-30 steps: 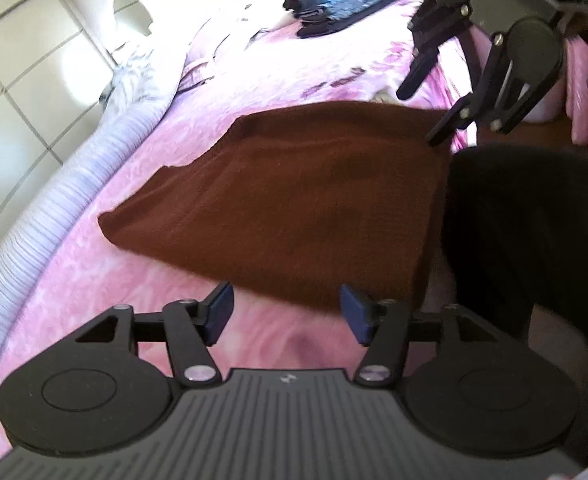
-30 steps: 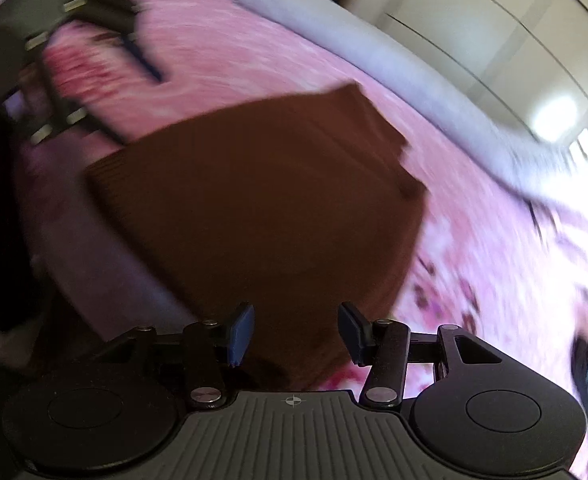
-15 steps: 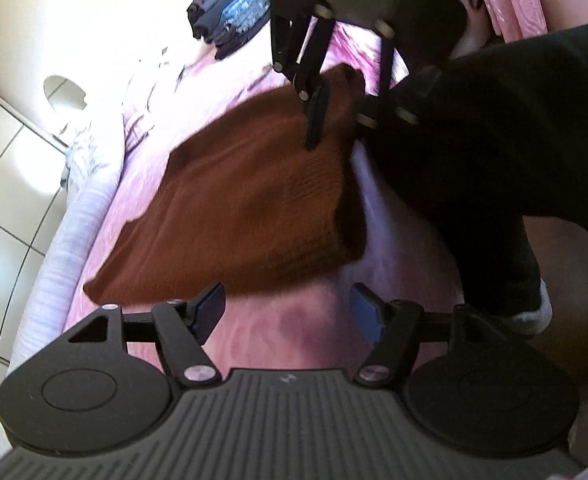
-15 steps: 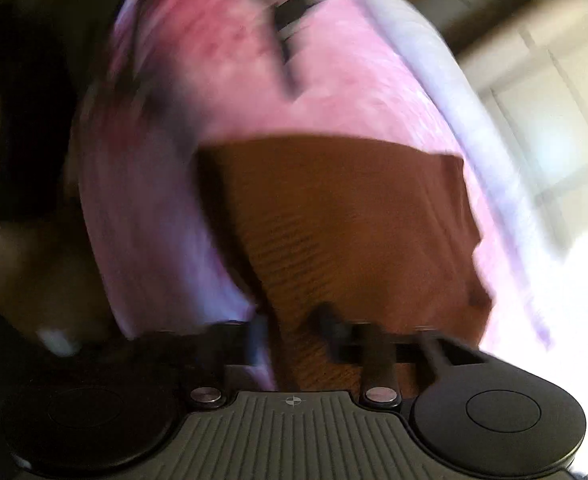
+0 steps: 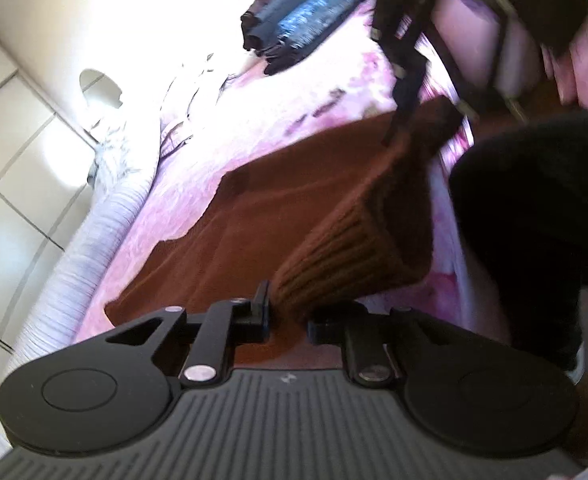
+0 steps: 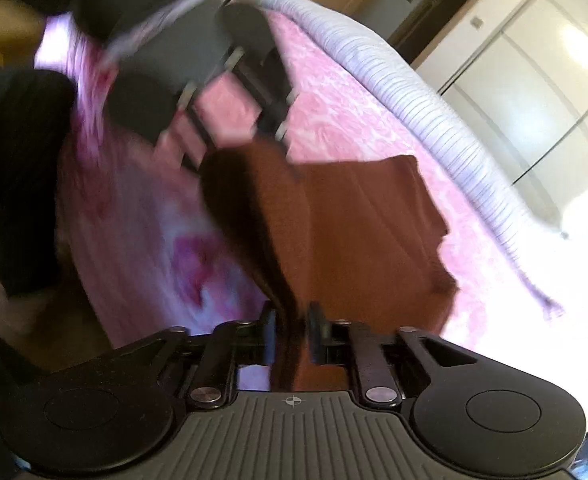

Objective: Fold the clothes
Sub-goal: 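Grasp the vest hem with both grippers and fold it toward the collar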

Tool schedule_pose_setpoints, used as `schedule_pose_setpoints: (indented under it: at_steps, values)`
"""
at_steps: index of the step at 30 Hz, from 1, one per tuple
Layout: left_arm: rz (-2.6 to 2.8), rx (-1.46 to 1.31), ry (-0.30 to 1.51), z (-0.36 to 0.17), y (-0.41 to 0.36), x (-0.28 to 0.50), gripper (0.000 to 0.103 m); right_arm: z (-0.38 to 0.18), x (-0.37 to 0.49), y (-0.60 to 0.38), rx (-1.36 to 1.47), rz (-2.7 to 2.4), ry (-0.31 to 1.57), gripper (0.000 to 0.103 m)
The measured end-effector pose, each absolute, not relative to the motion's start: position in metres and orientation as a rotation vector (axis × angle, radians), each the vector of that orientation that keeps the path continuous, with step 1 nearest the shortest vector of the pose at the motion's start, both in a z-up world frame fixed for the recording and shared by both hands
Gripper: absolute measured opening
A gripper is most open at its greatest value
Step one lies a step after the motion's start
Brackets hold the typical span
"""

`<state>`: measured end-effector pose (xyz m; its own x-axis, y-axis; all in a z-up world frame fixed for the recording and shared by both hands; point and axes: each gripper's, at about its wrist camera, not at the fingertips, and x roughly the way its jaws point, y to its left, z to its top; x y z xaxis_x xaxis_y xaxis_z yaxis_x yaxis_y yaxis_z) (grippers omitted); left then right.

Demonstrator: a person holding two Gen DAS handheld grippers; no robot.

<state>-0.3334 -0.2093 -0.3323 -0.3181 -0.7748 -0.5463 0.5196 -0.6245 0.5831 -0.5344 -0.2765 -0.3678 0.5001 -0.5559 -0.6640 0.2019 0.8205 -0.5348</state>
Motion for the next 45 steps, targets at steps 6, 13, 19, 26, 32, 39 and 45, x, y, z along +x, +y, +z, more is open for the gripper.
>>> schedule_pose_setpoints:
  at_steps: [6, 13, 19, 26, 32, 39, 45]
  values:
    - [-2.085, 0.975, -0.240, -0.306, -0.222, -0.319, 0.013, -0.410, -0.550, -0.255, -0.712, -0.477, 1.005, 0.078]
    - [-2.126, 1.013, -0.251, -0.301, -0.225, -0.314, 0.013, -0.412, -0.569, -0.287, -0.862, -0.518, 1.011, 0.069]
    - [-2.113, 1.124, -0.368, -0.306, -0.220, -0.320, 0.011, -0.393, -0.570, -0.305, -0.818, -0.415, 1.045, 0.015]
    - [-2.117, 1.139, -0.354, -0.283, -0.153, -0.292, 0.010, -0.330, -0.578, -0.266, -0.660, -0.452, 0.965, 0.013]
    - [-2.208, 1.128, -0.206, -0.261, -0.085, -0.279, 0.011, -0.286, -0.587, -0.194, -0.606, -0.400, 0.945, 0.013]
    - [-2.238, 0.935, -0.017, -0.211, -0.122, -0.254, 0.012, -0.236, -0.588, -0.201, -0.645, -0.432, 0.912, 0.013]
    - [-2.214, 0.810, 0.108, -0.179, -0.213, -0.224, 0.012, -0.199, -0.563, -0.286, -0.650, -0.464, 0.875, 0.013]
